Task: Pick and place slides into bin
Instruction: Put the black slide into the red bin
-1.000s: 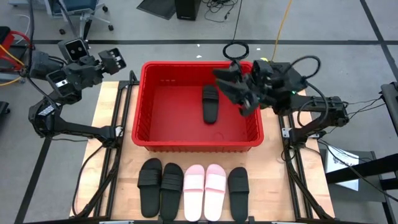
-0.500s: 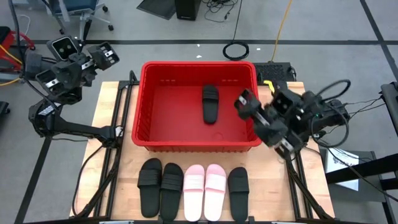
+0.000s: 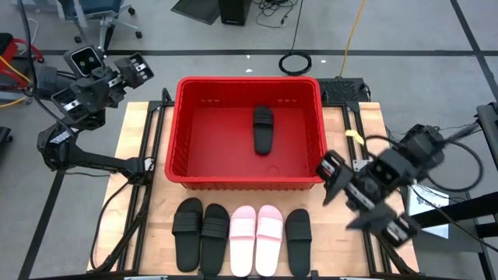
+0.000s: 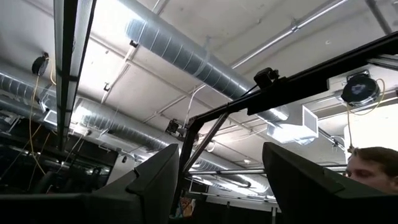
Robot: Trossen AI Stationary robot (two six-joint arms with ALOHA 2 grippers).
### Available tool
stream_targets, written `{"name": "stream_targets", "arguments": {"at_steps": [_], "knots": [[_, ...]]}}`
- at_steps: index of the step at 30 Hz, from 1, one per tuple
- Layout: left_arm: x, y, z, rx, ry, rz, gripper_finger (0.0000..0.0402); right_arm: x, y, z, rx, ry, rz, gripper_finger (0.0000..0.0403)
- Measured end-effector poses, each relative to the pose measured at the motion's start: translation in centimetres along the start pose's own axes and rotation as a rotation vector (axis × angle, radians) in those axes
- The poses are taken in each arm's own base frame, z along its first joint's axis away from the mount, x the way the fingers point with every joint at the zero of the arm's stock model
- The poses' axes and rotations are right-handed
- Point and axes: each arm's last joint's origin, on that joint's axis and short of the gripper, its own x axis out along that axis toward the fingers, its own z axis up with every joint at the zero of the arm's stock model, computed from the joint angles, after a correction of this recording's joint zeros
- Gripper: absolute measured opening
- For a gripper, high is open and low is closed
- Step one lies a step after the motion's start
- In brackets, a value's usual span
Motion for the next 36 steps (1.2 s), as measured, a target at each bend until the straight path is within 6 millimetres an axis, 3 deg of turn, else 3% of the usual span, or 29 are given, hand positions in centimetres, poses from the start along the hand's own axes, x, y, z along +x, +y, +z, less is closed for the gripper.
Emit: {"name": "stream_targets", "arguments": {"at_steps": [6, 11, 17, 24, 30, 36], "knots": [[0.2, 0.4, -0.3, 0.001, 0.008, 0.008, 0.0241, 0.4, 2.9, -1.2, 0.036, 0.173, -0.061, 0.0201], [0.3, 0.7, -0.4, -0.004, 0.015, 0.015, 0.0241, -0.2, 4.2, -4.3, 0.096, 0.411, -0.158, 0.0201], [0.4, 1.2, -1.0, -0.025, 0.072, 0.034, 0.0241, -1.7, 5.0, -9.6, 0.206, 0.782, -0.293, 0.0201], [0.3, 1.5, -1.3, -0.029, 0.104, 0.064, 0.0241, -4.6, 5.0, -17.7, 0.324, 1.417, -0.405, 0.0201], [0.3, 1.5, -1.3, -0.025, 0.102, 0.064, 0.0241, -6.6, 3.9, -23.5, 0.072, 1.748, -0.557, 0.0201], [0.3, 1.5, -1.3, -0.036, 0.1, 0.066, 0.0241, -8.6, 2.9, -29.7, -0.235, 1.928, -0.65, 0.0201]]}}
